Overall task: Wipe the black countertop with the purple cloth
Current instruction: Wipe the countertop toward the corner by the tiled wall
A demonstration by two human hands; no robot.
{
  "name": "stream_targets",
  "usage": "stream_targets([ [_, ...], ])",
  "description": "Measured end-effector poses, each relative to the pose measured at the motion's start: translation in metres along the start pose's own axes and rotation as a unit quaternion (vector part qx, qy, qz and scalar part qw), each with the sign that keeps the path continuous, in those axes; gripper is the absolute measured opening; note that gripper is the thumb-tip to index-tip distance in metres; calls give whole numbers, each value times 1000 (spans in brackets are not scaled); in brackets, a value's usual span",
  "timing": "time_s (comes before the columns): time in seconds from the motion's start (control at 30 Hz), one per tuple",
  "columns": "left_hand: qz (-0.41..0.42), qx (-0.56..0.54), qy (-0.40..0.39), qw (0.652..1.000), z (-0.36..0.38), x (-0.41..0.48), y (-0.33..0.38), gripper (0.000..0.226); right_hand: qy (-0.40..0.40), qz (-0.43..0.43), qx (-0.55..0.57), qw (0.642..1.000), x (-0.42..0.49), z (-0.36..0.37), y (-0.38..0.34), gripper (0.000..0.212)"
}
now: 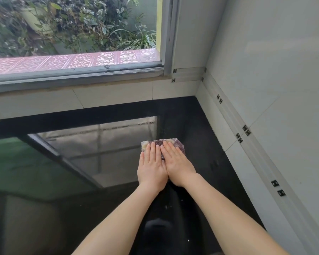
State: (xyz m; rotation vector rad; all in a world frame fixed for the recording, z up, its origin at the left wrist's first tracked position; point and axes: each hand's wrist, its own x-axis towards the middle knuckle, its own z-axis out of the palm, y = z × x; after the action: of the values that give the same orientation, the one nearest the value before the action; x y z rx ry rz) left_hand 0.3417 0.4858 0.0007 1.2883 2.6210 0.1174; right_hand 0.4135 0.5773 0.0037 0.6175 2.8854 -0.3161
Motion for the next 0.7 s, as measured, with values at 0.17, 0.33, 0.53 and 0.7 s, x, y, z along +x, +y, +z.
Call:
stream_targets([
  [0.17,-3,0,9,1000,-4,41,-7,57,4,-1,-12,1000,40,-11,10,64],
  [0.33,-5,5,11,1000,-10,84,-16,57,13,-2,-17,1000,81,-22,21,66],
  [0.53,-12,6,30,999,-14,127,-24,58,21,-14,4,1000,123,-33,34,66],
  [0.7,-19,8,37,999,-18,162,-32,60,35,-23,14,999,160,-38,45,69],
])
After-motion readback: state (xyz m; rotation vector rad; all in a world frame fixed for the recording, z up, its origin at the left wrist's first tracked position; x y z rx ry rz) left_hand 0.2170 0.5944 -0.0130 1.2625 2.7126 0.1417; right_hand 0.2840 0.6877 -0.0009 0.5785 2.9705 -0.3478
